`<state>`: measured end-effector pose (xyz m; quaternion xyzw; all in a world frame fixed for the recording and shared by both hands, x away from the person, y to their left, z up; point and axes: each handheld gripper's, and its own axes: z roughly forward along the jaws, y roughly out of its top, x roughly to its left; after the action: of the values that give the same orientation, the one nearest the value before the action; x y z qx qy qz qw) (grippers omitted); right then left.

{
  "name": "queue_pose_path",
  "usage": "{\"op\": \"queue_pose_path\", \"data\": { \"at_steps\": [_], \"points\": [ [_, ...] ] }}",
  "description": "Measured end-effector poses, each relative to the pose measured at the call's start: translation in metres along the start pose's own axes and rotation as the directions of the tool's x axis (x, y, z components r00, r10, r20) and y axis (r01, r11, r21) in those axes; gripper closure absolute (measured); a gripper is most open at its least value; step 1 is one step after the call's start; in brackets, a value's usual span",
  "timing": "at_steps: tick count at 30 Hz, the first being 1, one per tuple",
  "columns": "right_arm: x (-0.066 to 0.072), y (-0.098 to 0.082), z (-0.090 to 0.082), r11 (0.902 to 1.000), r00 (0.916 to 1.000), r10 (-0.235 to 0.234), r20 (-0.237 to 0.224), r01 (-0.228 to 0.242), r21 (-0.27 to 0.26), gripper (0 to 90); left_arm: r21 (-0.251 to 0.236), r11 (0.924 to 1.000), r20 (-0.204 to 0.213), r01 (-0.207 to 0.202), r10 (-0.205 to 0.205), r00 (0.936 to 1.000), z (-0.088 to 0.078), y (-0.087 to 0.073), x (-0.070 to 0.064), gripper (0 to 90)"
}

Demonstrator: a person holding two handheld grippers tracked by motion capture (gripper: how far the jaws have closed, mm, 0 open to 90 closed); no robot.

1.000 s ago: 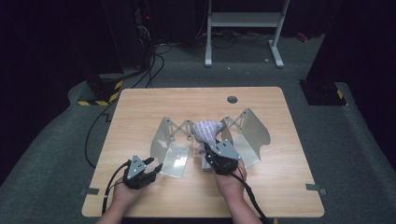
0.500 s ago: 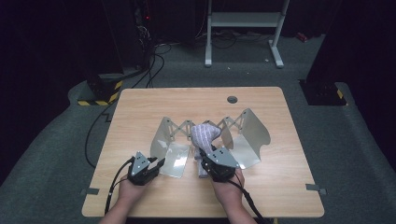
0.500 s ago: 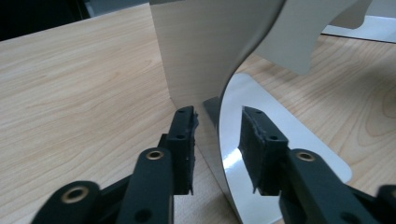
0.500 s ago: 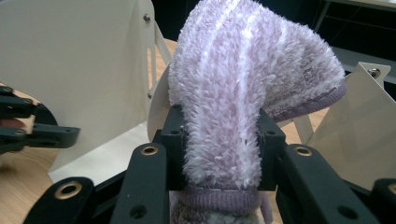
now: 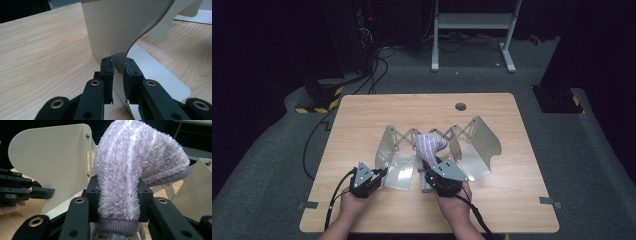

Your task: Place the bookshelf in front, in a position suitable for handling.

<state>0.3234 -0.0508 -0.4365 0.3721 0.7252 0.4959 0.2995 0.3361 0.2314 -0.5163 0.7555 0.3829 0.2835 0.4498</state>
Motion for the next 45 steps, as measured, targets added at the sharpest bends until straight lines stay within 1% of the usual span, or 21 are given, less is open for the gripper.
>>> {"op": "queue_pose_path", "data": {
  "at_steps": [7,10,12,14,19,21,22,24,27,29,32,35,38,41,45],
  "points": [
    [0.000,0.000,0.000,0.9999,0.9999,0.014,-0.006,-0.014,-0.001,64.6,0.003,1.0000,0.010,0.001,-0.001,0.9999,-0.003,0.000,-0.003,79.2],
    [-0.001,0.001,-0.002,0.9997,0.9997,0.023,-0.009,-0.023,-0.008,64.7,0.004,1.0000,0.017,-0.005,0.005,0.9998,-0.004,-0.001,-0.005,79.0],
    [0.000,0.000,-0.002,0.9997,0.9996,0.023,-0.015,-0.023,-0.003,64.8,0.004,1.0000,0.018,-0.009,0.009,0.9998,-0.004,-0.001,-0.006,79.0],
    [0.000,-0.004,0.002,0.9995,0.9992,0.030,-0.027,-0.030,0.011,65.2,0.003,1.0000,0.019,-0.008,0.008,0.9998,-0.004,-0.001,-0.005,79.0],
    [0.004,-0.021,0.016,0.9964,0.9990,0.030,-0.033,-0.027,0.081,65.7,0.004,0.9999,0.020,-0.013,0.013,0.9997,-0.005,-0.001,-0.005,79.0],
    [0.004,-0.030,0.025,0.9923,0.9988,0.032,-0.035,-0.028,0.121,65.7,0.000,0.9999,0.022,-0.014,0.014,0.9997,-0.005,-0.001,-0.005,78.9],
    [0.005,-0.037,0.031,0.9875,0.9986,0.036,-0.038,-0.030,0.155,65.7,0.000,0.9999,0.022,-0.012,0.012,0.9997,-0.005,-0.002,-0.005,78.8],
    [0.004,-0.046,0.040,0.9790,0.9981,0.047,-0.040,-0.038,0.200,65.7,-0.001,0.9999,0.025,-0.013,0.013,0.9996,-0.005,-0.002,-0.005,78.6],
    [0.001,-0.056,0.051,0.9667,0.9979,0.048,-0.042,-0.036,0.253,65.7,-0.002,0.9999,0.026,-0.016,0.016,0.9995,-0.005,-0.002,-0.005,78.4],
    [-0.001,-0.061,0.055,0.9596,0.9973,0.061,-0.040,-0.048,0.277,65.7,-0.002,0.9998,0.026,-0.018,0.018,0.9995,-0.005,-0.002,-0.005,78.3],
    [-0.004,-0.064,0.059,0.9540,0.9971,0.068,-0.036,-0.054,0.295,65.6,-0.004,0.9998,0.026,-0.018,0.018,0.9995,-0.005,-0.003,-0.005,78.2],
    [-0.005,-0.063,0.059,0.9532,0.9964,0.074,-0.040,-0.059,0.296,65.5,-0.007,0.9997,0.023,-0.021,0.021,0.9995,-0.005,-0.003,-0.005,77.7],
    [-0.005,-0.061,0.056,0.9563,0.9958,0.079,-0.045,-0.063,0.285,65.5,-0.011,0.9996,0.025,-0.025,0.025,0.9994,-0.005,-0.004,-0.005,77.1],
    [-0.006,-0.057,0.051,0.9616,0.9952,0.083,-0.050,-0.067,0.266,65.5,-0.007,0.9995,0.026,-0.032,0.032,0.9991,-0.006,-0.005,-0.005,74.4],
    [-0.006,-0.050,0.044,0.9701,0.9945,0.087,-0.059,-0.071,0.232,65.4,-0.002,0.9993,0.032,-0.038,0.038,0.9987,-0.007,-0.006,-0.005,67.9]
  ]
}}
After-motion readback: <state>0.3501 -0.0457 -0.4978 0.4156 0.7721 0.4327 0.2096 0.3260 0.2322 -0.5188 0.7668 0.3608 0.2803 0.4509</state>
